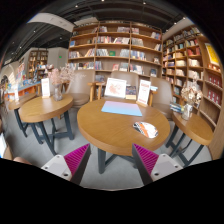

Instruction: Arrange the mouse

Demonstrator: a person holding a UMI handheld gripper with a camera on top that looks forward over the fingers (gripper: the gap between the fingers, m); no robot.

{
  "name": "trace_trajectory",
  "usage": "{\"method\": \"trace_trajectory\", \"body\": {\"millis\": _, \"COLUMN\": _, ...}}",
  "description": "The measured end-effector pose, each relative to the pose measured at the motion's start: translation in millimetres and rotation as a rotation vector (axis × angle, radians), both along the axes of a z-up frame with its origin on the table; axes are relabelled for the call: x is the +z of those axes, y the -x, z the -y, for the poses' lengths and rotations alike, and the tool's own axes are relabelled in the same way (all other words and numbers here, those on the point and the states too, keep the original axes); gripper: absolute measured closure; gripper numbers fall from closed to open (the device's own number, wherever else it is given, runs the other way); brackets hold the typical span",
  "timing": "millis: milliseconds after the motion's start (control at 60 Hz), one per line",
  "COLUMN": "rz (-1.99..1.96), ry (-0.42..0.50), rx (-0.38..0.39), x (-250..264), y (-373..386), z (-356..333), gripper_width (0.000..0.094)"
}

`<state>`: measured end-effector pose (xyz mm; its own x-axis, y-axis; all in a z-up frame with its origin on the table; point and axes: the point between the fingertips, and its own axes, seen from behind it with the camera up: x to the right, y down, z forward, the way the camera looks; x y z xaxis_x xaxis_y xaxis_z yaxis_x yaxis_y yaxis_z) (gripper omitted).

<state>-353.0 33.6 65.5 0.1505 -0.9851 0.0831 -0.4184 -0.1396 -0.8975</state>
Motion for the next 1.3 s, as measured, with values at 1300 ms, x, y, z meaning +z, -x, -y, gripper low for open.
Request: {"method": "trace_trajectory", "body": {"millis": 1300, "rz": -0.045, "ry": 0.004, "rx": -0.232, "x": -43.4, "y": -134.7, "z": 161.1, "gripper_width": 0.0081}}
